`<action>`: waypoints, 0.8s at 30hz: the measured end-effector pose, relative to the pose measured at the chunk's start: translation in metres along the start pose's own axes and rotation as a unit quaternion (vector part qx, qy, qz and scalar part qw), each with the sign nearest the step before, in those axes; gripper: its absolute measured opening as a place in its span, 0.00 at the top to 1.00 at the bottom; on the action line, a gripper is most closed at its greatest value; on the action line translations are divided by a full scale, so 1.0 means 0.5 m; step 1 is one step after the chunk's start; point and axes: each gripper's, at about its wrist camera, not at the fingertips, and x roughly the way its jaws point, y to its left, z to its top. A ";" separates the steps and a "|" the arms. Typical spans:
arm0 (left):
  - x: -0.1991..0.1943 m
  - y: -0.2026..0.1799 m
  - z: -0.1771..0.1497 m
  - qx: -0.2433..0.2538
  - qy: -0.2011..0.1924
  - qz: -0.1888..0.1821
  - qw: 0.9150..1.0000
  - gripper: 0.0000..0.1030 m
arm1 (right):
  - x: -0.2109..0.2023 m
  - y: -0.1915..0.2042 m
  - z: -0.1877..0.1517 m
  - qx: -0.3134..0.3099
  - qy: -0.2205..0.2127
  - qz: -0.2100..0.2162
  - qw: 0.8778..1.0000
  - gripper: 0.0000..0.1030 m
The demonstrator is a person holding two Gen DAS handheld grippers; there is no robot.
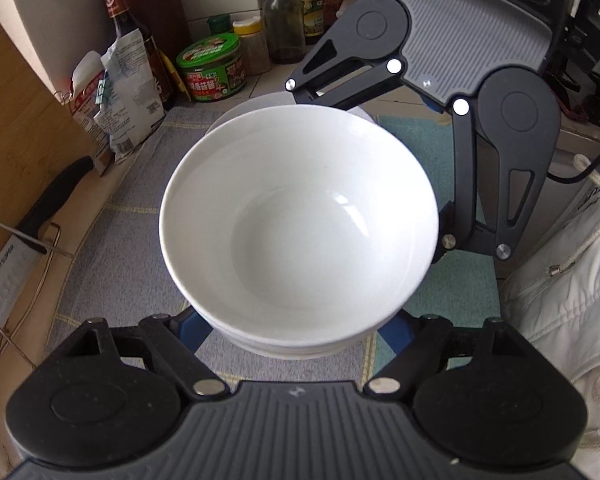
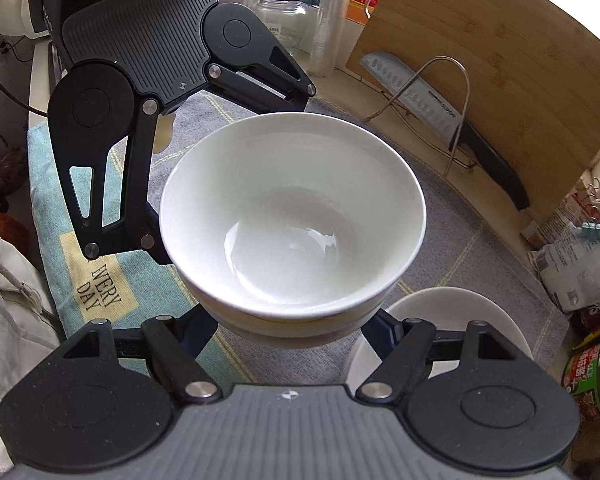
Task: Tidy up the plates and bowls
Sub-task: 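Lift the bowl stack with both tools and carry it over the flowered plates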
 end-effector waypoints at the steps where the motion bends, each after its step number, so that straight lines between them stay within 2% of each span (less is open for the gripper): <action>1: 0.006 -0.002 0.012 0.003 -0.002 -0.002 1.000 0.18 | -0.007 -0.007 -0.007 0.002 0.001 -0.003 1.000 0.21; 13: 0.083 -0.001 0.124 0.044 -0.018 -0.015 0.999 0.18 | -0.058 -0.104 -0.087 0.032 0.009 -0.043 0.999 0.21; 24: 0.152 0.020 0.174 0.059 -0.017 -0.026 0.998 0.18 | -0.057 -0.173 -0.139 0.057 0.018 -0.057 0.997 0.21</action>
